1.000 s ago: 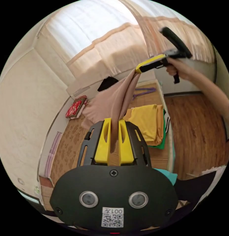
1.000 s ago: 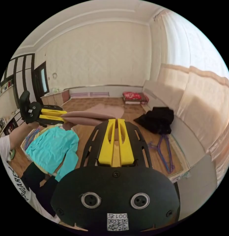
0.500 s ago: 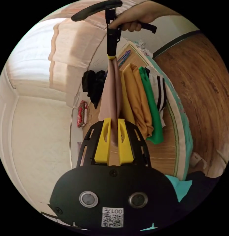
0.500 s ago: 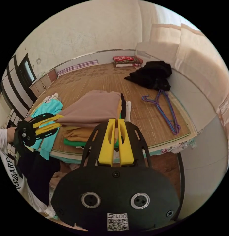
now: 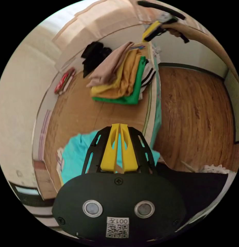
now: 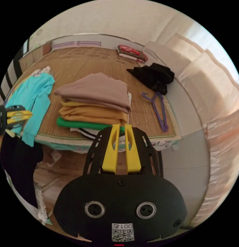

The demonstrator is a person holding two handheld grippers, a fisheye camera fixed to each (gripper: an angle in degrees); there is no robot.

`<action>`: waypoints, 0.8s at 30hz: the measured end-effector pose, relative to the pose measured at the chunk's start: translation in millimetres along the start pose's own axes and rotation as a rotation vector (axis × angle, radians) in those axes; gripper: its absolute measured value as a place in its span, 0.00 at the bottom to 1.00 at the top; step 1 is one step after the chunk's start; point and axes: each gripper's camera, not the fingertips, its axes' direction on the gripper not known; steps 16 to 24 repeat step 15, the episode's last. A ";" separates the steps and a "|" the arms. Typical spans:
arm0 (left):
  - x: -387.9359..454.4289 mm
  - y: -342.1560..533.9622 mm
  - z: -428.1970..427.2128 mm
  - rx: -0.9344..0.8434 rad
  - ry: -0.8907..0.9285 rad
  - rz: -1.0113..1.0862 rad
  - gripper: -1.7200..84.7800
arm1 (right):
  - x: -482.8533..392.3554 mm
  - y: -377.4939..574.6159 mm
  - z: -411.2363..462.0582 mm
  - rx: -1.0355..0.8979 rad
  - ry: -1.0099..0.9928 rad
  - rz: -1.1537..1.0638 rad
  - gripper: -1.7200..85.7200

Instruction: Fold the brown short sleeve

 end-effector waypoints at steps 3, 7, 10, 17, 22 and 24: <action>-28.3 82.5 -7.3 -0.083 -0.007 -0.166 0.05 | -62.1 0.3 -29.0 0.047 -0.020 -0.120 0.05; -56.7 185.1 -16.9 -0.210 -0.093 -0.294 0.08 | -151.2 -0.5 -57.3 0.129 -0.195 -0.249 0.08; -79.0 263.0 -22.7 -0.293 -0.102 -0.367 0.10 | -231.4 -7.2 -70.4 0.159 -0.346 -0.342 0.10; -108.4 358.7 -31.1 -0.323 -0.002 -0.369 0.13 | -372.0 -32.7 -70.7 0.086 -0.502 -0.574 0.14; -108.4 358.7 -31.1 -0.323 -0.002 -0.369 0.13 | -372.0 -32.7 -70.7 0.086 -0.502 -0.574 0.14; -108.4 358.7 -31.1 -0.323 -0.002 -0.369 0.13 | -372.0 -32.7 -70.7 0.086 -0.502 -0.574 0.14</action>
